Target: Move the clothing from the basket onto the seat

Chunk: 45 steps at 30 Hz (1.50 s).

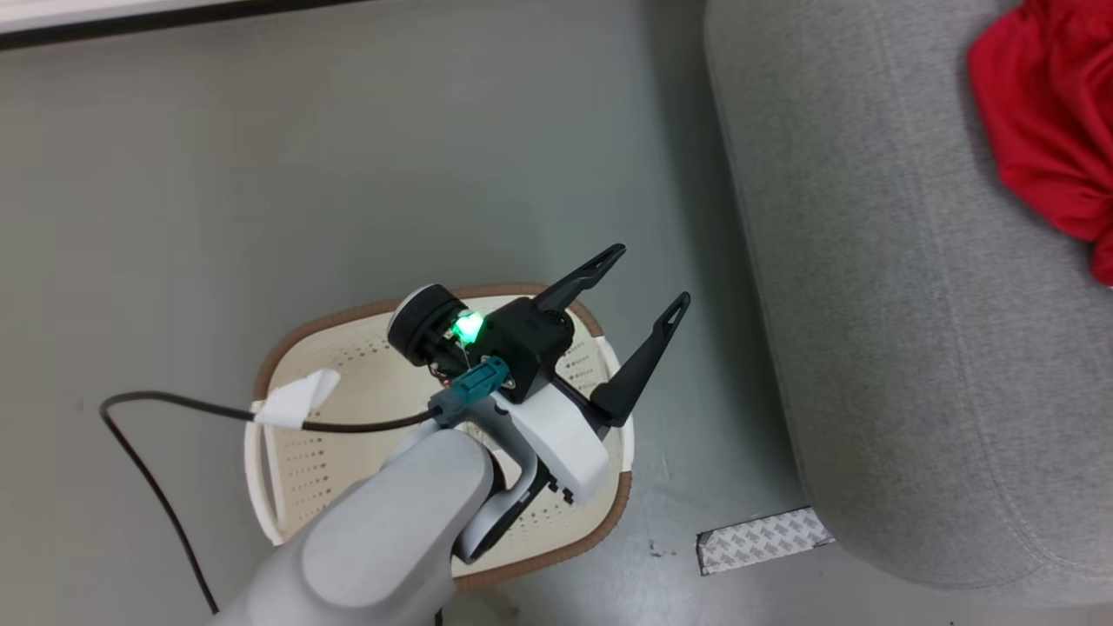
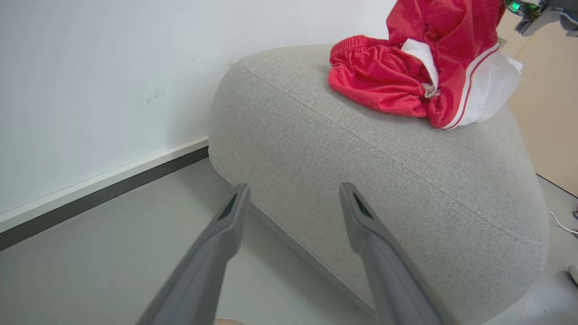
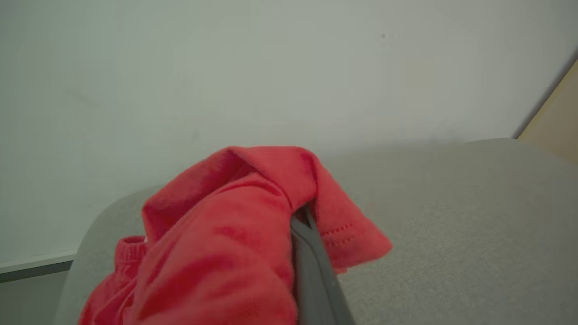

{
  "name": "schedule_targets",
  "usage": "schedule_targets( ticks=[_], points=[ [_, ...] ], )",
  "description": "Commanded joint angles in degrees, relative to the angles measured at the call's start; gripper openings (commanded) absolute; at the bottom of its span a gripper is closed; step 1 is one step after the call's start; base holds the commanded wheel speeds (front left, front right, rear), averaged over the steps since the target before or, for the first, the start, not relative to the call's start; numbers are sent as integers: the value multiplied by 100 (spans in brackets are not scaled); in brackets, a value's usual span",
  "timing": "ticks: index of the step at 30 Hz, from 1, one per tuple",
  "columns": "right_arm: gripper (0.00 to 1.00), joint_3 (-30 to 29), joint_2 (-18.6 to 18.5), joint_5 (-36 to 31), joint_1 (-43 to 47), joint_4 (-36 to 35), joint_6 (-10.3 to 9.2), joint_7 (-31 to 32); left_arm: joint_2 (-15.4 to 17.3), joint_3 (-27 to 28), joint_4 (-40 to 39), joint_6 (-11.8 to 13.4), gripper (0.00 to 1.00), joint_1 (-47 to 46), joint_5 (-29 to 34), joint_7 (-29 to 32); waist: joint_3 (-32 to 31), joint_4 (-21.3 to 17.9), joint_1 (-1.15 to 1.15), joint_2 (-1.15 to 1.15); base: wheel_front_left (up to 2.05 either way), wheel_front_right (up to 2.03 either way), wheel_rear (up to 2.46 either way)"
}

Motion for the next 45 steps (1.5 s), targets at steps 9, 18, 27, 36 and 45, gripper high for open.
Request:
schedule_targets(
  ticks=[9, 18, 27, 36, 45],
  points=[
    [0, 959, 52, 191, -180, 873, 4, 1390, -49, -25, 111, 45, 100, -75, -38, -72, 16, 120, -2, 0, 0, 0, 0],
    [100, 1396, 11, 526, -187, 940, 4, 1903, -35, -1, 237, 65, 100, 47, -136, -207, -270, 89, -2, 0, 0, 0, 0],
    [100, 2088, -158, 460, 34, 669, 4, 2102, -14, 93, 488, 92, 100, 490, -429, -419, -1321, -128, -2, 0, 0, 0, 0],
    [100, 2612, -515, 487, 246, 84, 4, 1949, 20, 282, 471, 221, 100, 1192, -711, -587, -2537, -190, -2, 0, 0, 0, 0],
    [100, 2593, -558, 555, 470, -692, 4, 1117, 118, 480, 149, 356, 100, 1756, -812, -644, -3303, -28, -2, 0, 0, 0, 0]
  ],
)
